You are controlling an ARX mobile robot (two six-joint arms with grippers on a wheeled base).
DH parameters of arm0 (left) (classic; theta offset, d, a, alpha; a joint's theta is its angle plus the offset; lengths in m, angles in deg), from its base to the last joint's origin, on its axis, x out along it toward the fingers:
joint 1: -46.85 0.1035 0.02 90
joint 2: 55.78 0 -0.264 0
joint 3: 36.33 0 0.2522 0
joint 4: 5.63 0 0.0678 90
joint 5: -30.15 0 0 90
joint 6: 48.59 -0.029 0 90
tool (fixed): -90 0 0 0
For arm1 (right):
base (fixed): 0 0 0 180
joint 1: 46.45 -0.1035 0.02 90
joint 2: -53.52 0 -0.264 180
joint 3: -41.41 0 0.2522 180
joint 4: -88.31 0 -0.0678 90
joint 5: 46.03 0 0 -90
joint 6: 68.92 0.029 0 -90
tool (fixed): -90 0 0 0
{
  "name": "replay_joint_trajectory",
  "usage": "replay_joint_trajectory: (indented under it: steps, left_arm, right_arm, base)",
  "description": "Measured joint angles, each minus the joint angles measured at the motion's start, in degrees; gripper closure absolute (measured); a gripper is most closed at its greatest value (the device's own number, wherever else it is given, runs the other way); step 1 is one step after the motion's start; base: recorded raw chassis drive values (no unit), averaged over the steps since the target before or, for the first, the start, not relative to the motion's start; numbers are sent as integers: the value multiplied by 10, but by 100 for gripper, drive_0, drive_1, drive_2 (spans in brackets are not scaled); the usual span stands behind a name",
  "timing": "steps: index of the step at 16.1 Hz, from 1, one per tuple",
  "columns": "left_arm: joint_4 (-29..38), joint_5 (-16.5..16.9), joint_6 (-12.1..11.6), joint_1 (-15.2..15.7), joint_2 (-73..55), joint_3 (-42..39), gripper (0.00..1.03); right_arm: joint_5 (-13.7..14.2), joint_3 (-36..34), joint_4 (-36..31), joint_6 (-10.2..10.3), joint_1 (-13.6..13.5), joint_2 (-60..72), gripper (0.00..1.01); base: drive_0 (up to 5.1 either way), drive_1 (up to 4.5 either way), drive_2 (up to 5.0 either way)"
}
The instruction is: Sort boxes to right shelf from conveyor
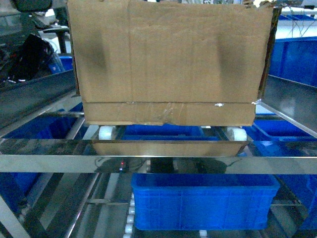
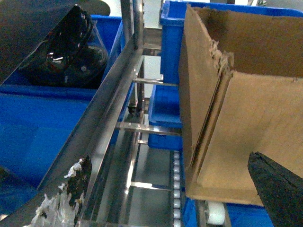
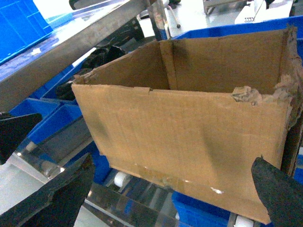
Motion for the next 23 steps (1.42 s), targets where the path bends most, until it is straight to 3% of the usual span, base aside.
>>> replay_joint_trajectory:
  steps: [2,4,7,8,9,10,11,13,17,18,20,21,23]
  left_arm:
    - [-48,-6,20,-1,59,-32,5]
    - [-54,-6,33,1,75,-40,5]
    - [-36,-1,31,3,68,-44,6]
    - [133,61,-11,18,88,-113,18]
    - [228,93,-49,32,118,-181,28]
    - [285,105,-71,43,138,-227,37]
    - [326,114,-85,57,155,-263,48]
    - [347,130,-96,68,184,-302,64]
    - [350,153,-103,92,237,-369,99]
    - [350,157,-104,98,249,-380,101]
    - [345,173,-104,106,288,-410,101]
    - [320,217,-105,157,347,-446,101]
    - [300,220,-105,154,382,-462,101]
  right_arm:
    - [18,-24,30,9,1,-47,3]
    - [32,-33,39,20,2,-85,3]
    - [32,-32,40,24,4,-86,3]
    - [113,-56,-30,4,-12,-85,9]
    - [218,-103,-89,-45,-14,-109,20]
    - [281,-146,-119,-86,-9,-135,29]
    - [322,-187,-140,-113,10,-160,40]
    - [322,-240,-158,-135,33,-188,57]
    - [287,-319,-176,-149,57,-242,91]
    - [283,-332,-178,-150,63,-254,99]
    - [269,-372,-179,-153,79,-291,99]
    - [211,-414,-163,-153,132,-347,99]
    - [209,-434,-149,-153,142,-382,99]
  base:
    - [0,0,0]
    - [0,0,0]
    - [0,0,0]
    - [0,0,0]
    - [0,0,0]
    - [0,0,0]
    - [0,0,0]
    - [0,0,0]
    - [0,0,0]
    - [0,0,0]
    - [0,0,0]
    - [0,0,0]
    - [0,0,0]
